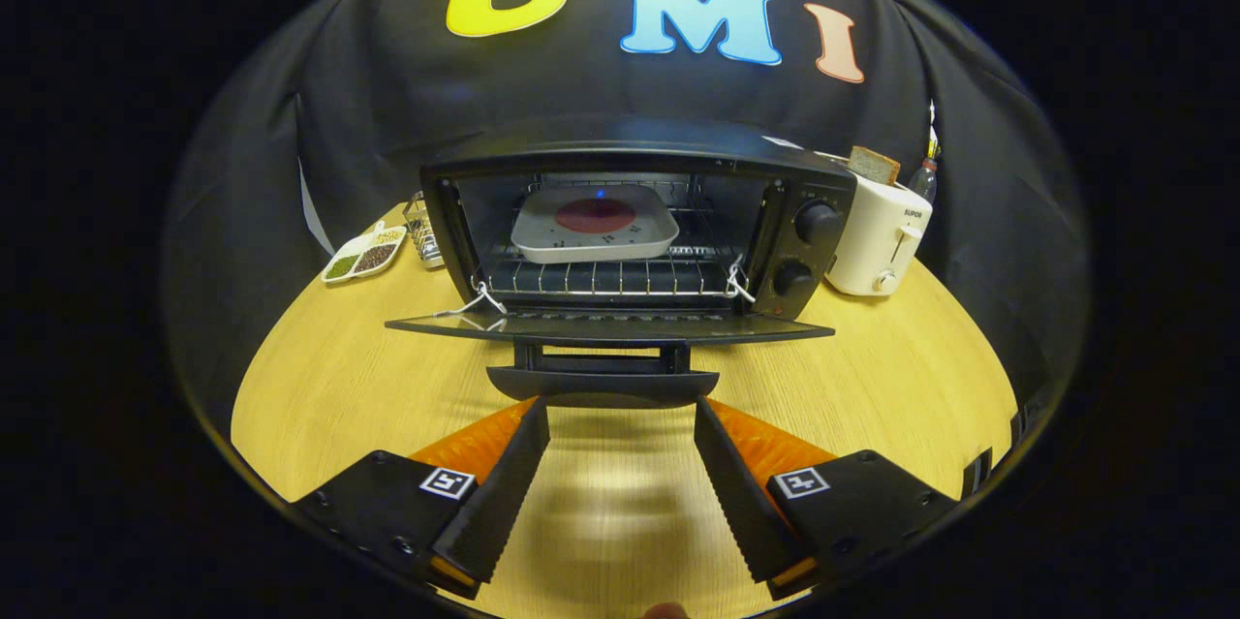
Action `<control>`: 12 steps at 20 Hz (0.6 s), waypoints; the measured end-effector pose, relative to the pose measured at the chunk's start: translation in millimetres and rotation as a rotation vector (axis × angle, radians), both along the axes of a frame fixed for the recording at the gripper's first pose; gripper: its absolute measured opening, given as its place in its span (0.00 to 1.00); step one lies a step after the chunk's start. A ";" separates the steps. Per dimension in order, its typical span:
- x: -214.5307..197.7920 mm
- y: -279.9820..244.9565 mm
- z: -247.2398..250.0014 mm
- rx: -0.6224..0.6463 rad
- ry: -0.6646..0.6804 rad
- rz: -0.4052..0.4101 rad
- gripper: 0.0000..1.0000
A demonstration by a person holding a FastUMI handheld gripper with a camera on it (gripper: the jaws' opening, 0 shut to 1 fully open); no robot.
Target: Open the toaster oven, put the food inside, and close the toaster oven door.
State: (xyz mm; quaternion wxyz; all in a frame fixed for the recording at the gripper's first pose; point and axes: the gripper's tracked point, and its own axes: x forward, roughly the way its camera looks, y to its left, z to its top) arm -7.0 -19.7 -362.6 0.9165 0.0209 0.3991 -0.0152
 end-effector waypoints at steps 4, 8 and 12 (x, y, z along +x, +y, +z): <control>16.1 -3.1 18.9 -0.035 -0.090 0.032 0.96; 34.9 -3.1 52.3 -0.065 -0.213 0.081 0.96; 33.4 1.1 94.6 -0.042 -0.339 0.112 0.96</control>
